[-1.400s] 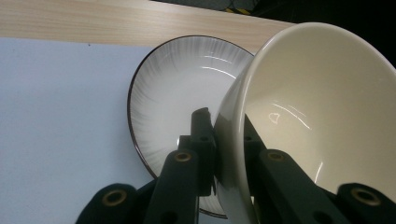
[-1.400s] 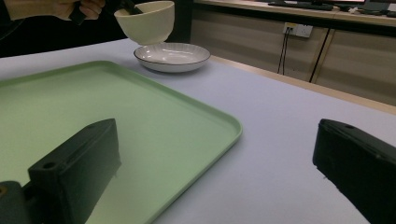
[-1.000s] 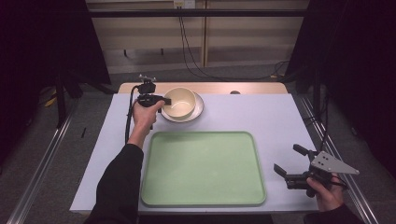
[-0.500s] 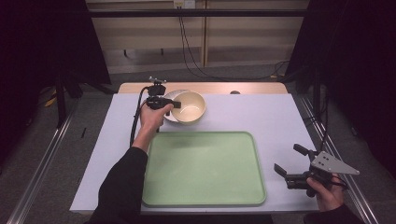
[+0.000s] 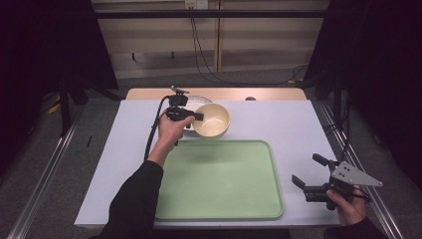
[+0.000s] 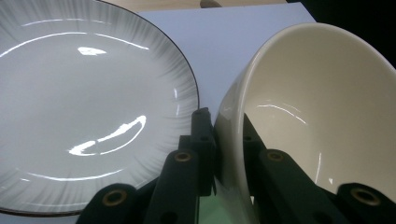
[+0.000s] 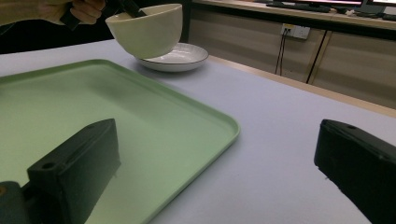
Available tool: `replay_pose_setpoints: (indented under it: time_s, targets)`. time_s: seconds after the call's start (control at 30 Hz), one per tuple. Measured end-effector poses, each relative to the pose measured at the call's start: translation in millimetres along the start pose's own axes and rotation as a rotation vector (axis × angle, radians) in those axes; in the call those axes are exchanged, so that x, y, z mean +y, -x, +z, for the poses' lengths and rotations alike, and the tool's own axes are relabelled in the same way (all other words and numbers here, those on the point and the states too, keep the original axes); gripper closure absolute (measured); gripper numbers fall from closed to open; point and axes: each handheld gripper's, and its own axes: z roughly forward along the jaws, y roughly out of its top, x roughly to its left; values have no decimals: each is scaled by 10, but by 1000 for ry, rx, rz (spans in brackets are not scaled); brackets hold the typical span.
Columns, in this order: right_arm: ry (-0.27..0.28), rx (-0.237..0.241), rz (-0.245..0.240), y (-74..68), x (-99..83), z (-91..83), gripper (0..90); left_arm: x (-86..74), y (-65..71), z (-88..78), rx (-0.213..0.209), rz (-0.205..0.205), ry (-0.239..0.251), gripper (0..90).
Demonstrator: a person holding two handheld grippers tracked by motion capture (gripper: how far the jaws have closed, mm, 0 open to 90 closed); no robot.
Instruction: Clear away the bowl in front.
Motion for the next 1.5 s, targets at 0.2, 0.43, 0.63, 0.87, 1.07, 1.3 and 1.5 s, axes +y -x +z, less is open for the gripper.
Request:
replay_pose_setpoints:
  time_s: [0.2, 0.43, 0.63, 0.87, 1.07, 1.3, 1.5]
  targets:
    - [-3, -1, 2, -3, 0, -1, 0, -21, 99, 64, -28, 15, -12, 827]
    - [1, 0, 0, -3, 0, 5, 0, -21, 201, 103, -42, 33, -23, 827]
    - [3, -2, -2, -3, -1, 9, 0, -28, 298, 154, -67, 41, -25, 828]
    - [-1, 0, 1, -4, 1, 0, 0, -42, 392, 247, -81, 31, -31, 828]
    - [-1, 0, 0, -3, 1, 0, 0, -39, 502, 323, -82, 56, -49, 826]
    - [1, 1, -1, -3, 0, 0, 0, -23, 607, 392, -101, 63, -56, 826]
    - [5, 2, -4, -1, 1, 2, 0, 0, 735, 455, -113, 81, -54, 826]
